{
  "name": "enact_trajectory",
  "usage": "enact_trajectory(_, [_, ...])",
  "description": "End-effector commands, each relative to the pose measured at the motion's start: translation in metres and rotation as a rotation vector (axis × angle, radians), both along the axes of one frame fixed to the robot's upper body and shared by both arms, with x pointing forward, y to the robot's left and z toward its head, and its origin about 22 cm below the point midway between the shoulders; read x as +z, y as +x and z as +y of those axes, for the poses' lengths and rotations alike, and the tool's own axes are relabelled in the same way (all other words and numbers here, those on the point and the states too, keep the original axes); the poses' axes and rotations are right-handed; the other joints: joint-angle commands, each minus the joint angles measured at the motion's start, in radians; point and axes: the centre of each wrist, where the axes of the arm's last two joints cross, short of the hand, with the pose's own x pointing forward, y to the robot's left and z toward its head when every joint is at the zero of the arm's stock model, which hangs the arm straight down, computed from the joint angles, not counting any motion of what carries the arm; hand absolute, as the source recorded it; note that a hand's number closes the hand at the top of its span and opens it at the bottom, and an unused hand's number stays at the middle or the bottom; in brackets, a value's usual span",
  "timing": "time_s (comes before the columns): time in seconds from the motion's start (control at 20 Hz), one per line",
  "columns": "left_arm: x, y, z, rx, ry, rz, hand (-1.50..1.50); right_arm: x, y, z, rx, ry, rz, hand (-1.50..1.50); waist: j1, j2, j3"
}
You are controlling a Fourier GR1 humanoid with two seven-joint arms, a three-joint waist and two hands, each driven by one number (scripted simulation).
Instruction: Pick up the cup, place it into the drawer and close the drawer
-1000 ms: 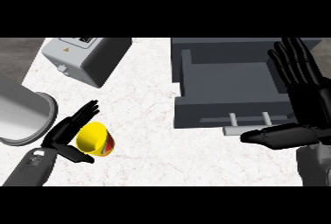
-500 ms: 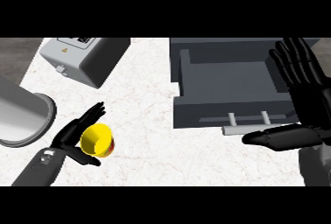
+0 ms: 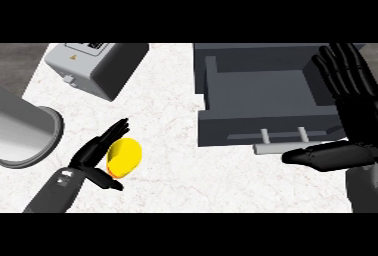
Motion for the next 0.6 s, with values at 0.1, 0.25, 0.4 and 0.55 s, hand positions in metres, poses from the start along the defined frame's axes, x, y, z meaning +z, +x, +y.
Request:
enact_trajectory(0.1, [-0.009,-0.004,-0.013,-0.128,-0.243,0.024,-1.50,0.001,0.007,-0.005,0.002,-0.019,0.001,-1.50,0.002,0.005,-0.001])
enact_trajectory(0.25, [-0.005,0.006,-0.031,-0.206,-0.323,0.050,1.50,0.000,0.005,0.000,0.001,0.000,0.003,-1.50,-0.003,0.004,-0.002])
enact_trajectory(0.4, [-0.006,0.002,-0.032,-0.134,-0.288,-0.135,1.50,0.000,0.004,-0.009,-0.002,-0.006,0.008,-1.50,0.008,0.001,-0.002])
enact_trajectory(0.55, [-0.001,0.003,-0.022,-0.055,-0.203,-0.280,1.50,0.000,0.004,-0.010,-0.009,-0.026,-0.004,-1.50,0.013,-0.001,-0.001])
